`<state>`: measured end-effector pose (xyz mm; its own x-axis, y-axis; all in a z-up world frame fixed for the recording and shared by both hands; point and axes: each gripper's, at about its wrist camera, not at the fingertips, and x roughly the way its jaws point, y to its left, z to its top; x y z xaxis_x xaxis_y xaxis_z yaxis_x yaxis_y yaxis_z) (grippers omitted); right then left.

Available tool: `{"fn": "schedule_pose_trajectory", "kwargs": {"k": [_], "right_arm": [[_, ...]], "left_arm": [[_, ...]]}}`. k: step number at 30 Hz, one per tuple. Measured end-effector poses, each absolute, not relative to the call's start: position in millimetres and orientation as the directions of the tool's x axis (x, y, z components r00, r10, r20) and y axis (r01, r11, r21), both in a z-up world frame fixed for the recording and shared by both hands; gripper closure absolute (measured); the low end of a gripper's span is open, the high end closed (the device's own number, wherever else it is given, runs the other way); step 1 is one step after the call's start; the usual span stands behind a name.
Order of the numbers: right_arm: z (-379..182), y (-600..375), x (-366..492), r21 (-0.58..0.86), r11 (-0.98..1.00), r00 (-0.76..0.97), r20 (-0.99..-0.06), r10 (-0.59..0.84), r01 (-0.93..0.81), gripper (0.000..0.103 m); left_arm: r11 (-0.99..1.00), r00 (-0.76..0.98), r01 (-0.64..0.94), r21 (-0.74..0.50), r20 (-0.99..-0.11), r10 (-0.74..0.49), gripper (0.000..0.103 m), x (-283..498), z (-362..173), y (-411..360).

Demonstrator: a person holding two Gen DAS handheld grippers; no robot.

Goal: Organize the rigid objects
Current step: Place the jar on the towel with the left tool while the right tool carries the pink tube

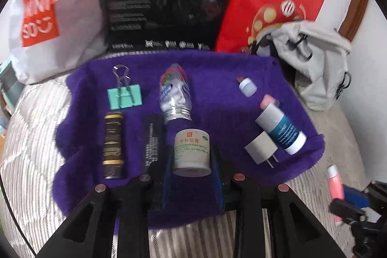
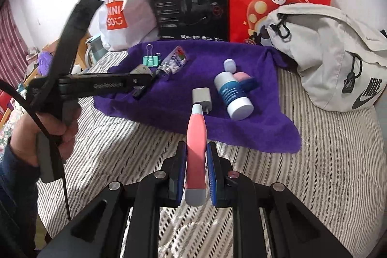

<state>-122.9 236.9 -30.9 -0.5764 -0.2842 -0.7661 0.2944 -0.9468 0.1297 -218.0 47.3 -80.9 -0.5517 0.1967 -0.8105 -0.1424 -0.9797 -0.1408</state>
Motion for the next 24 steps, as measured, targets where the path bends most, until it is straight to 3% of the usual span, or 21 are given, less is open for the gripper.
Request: {"fn": "schedule_pose_trajectory", "kwargs": {"k": [16, 21, 24], "right_arm": [[-34.8, 247.4, -156.3, 0.132, -0.949, -0.581, -0.764, -0.282, 0.286, 0.086], [-32.5, 246.3, -166.1, 0.140, -0.942, -0.582, -0.756, -0.300, 0.305, 0.086], [-29.9, 247.6, -168.0, 0.140, -0.938, -0.582, -0.752, -0.308, 0.316, 0.086]], "left_arm": [[-0.979, -0.522, -0.193, -0.066, -0.838, 0.159, 0.075, -228.4, -99.1, 62.7], [-0.974, -0.515, -0.200, -0.102, -0.835, 0.194, 0.074, -231.1, -97.7, 57.6], [-0.971, -0.509, -0.209, -0.111, -0.836, 0.206, 0.069, -231.0, -96.9, 58.7]]}}
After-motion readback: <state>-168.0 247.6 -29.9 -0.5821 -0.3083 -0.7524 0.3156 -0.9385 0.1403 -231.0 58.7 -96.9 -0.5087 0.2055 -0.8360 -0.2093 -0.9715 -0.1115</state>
